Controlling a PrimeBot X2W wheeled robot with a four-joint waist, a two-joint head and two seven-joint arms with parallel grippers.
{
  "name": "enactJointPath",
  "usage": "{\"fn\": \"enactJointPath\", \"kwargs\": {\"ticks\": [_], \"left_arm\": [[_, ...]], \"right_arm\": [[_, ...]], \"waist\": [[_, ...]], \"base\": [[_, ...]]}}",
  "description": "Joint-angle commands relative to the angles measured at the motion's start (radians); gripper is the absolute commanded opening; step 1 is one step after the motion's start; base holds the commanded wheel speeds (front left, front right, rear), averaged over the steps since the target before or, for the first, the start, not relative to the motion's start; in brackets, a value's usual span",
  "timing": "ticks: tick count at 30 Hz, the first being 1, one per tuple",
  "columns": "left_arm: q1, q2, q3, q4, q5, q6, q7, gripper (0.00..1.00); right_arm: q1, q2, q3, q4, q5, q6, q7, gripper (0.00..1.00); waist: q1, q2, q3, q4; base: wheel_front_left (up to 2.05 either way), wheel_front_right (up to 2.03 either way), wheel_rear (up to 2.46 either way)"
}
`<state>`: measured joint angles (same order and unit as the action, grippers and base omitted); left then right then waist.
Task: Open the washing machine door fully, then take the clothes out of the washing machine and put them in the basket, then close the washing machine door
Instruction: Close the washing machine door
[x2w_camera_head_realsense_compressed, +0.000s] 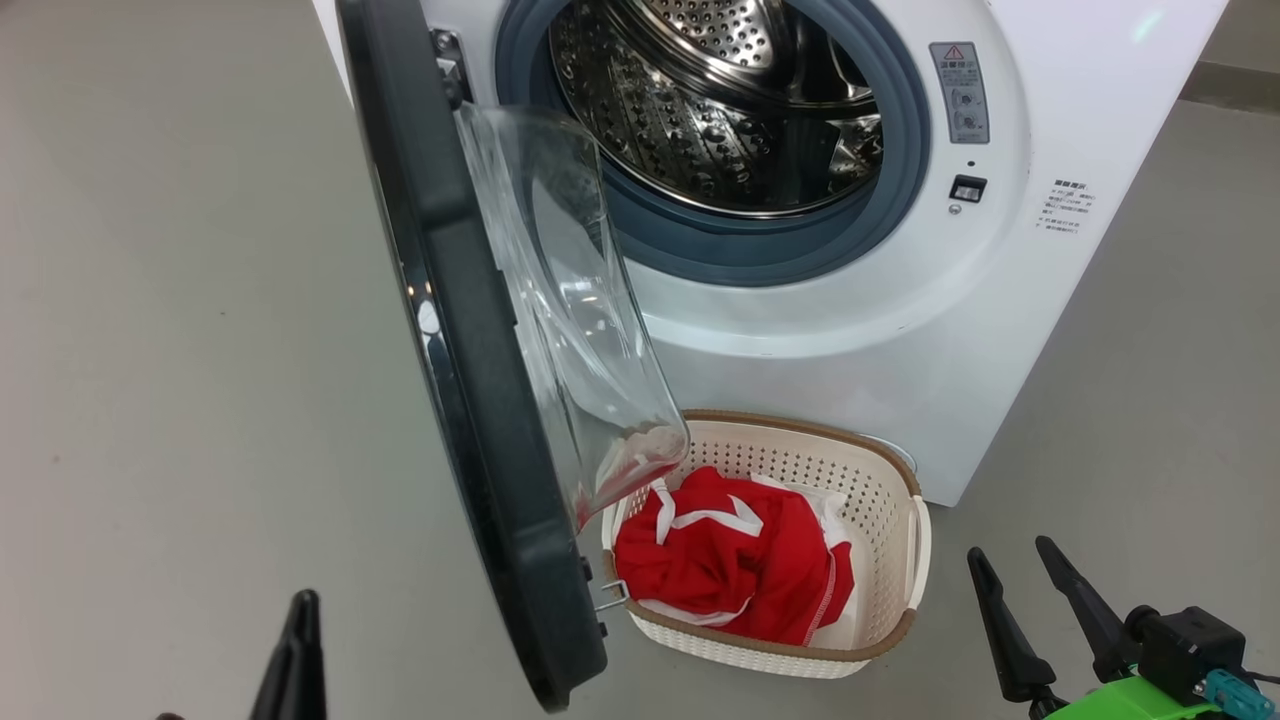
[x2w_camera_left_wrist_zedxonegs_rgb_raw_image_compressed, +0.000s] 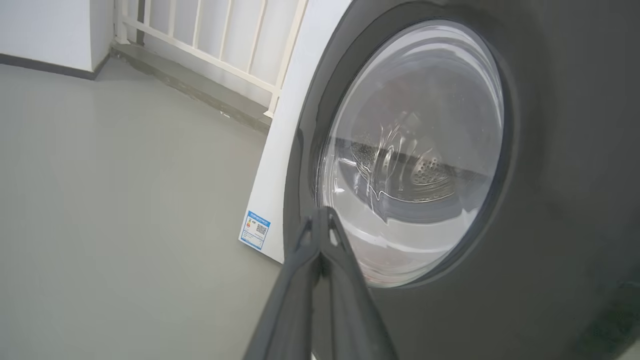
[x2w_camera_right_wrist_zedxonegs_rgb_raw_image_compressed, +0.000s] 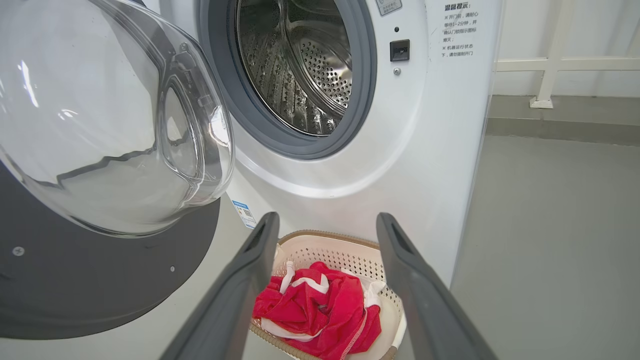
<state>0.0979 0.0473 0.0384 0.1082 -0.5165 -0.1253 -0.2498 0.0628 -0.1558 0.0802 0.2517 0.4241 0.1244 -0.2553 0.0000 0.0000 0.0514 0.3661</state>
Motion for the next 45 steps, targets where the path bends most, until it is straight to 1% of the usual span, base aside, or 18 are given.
{"fn": "enactJointPath", "kwargs": {"ticks": [1, 2, 3, 6, 10, 14, 17, 19, 21, 23, 26, 30, 37, 41, 45], "left_arm": [[-0.049, 0.018, 0.007, -0.036, -0.044, -0.005, -0.012, 0.00], [-0.051, 0.032, -0.016, -0.038, -0.086, -0.005, -0.012, 0.00], [-0.051, 0.032, -0.016, -0.038, -0.086, -0.005, -0.012, 0.00], [-0.064, 0.081, -0.068, -0.051, -0.211, -0.005, -0.012, 0.00], [-0.084, 0.133, -0.110, -0.078, -0.468, -0.005, -0.012, 0.00], [-0.094, 0.220, -0.179, -0.117, -0.737, -0.005, 0.000, 0.00], [-0.098, 0.280, -0.210, -0.157, -0.905, -0.005, 0.049, 0.00], [-0.098, 0.315, -0.222, -0.179, -0.992, -0.005, 0.106, 0.00], [-0.097, 0.332, -0.226, -0.201, -1.077, -0.005, 0.178, 0.00], [-0.096, 0.344, -0.218, -0.224, -1.137, -0.005, 0.252, 0.00], [-0.095, 0.340, -0.183, -0.247, -1.189, -0.005, 0.337, 0.00], [-0.088, 0.315, -0.138, -0.264, -1.216, -0.005, 0.447, 0.00], [-0.090, 0.249, -0.076, -0.263, -1.196, -0.005, 0.581, 0.00], [-0.105, 0.211, -0.053, -0.263, -1.170, -0.005, 0.634, 0.00], [-0.124, 0.183, -0.052, -0.252, -1.128, -0.005, 0.667, 0.00]], "right_arm": [[-0.009, -0.012, 0.022, -0.025, -0.005, 0.006, -0.006, 1.00], [-0.008, -0.011, 0.023, -0.025, -0.005, 0.006, -0.006, 1.00], [-0.008, -0.011, 0.023, -0.025, -0.005, 0.006, -0.006, 1.00], [-0.009, -0.008, 0.026, -0.024, -0.006, 0.006, -0.006, 1.00], [-0.012, -0.005, 0.029, -0.023, -0.005, 0.006, -0.006, 1.00], [-0.014, -0.003, 0.030, -0.023, -0.005, 0.006, -0.006, 1.00], [-0.015, -0.003, 0.030, -0.024, -0.004, 0.006, -0.006, 1.00], [-0.015, -0.004, 0.030, -0.024, -0.004, 0.006, -0.006, 1.00], [-0.015, -0.004, 0.029, -0.023, -0.004, 0.006, -0.006, 1.00], [-0.014, -0.005, 0.029, -0.023, -0.004, 0.006, -0.006, 1.00], [-0.014, -0.006, 0.029, -0.024, -0.004, 0.006, -0.006, 1.00], [-0.016, -0.006, 0.027, -0.026, -0.006, 0.006, -0.006, 1.00], [-0.022, -0.006, 0.028, -0.026, -0.006, 0.006, -0.006, 1.00], [-0.026, -0.008, 0.026, -0.027, -0.005, 0.006, -0.006, 1.00], [-0.032, -0.007, 0.024, -0.027, -0.004, 0.006, -0.006, 1.00]], "waist": [[0.0000, 0.0000, 0.000, -0.001], [0.0000, 0.0000, 0.000, -0.002], [0.0000, 0.0000, 0.000, -0.002], [0.0000, 0.0000, 0.001, -0.006], [0.0000, 0.0000, 0.004, -0.011], [0.0000, 0.0000, 0.009, -0.019], [0.0000, 0.0000, 0.013, -0.023], [0.0000, 0.0000, 0.015, -0.026], [0.0000, 0.0000, 0.016, -0.027], [0.0000, 0.0000, 0.017, -0.028], [0.0000, 0.0000, 0.020, -0.031], [0.0000, 0.0000, 0.022, -0.035], [0.0000, 0.0000, 0.031, -0.043], [0.0000, 0.0000, 0.036, -0.050], [0.0000, 0.0000, 0.040, -0.060]], "base": [[0.00, 0.00, 0.00], [0.00, 0.00, 0.00], [0.00, 0.00, 0.00], [0.00, 0.00, 0.00], [0.00, 0.00, 0.00], [0.00, 0.00, 0.00], [0.00, 0.00, 0.00], [0.00, 0.00, 0.00], [0.00, 0.00, 0.00], [0.00, 0.00, 0.00], [0.00, 0.00, 0.00], [0.00, 0.00, 0.00], [0.00, 0.00, 0.00], [0.00, 0.00, 0.00], [0.00, 0.00, 0.00]]}}
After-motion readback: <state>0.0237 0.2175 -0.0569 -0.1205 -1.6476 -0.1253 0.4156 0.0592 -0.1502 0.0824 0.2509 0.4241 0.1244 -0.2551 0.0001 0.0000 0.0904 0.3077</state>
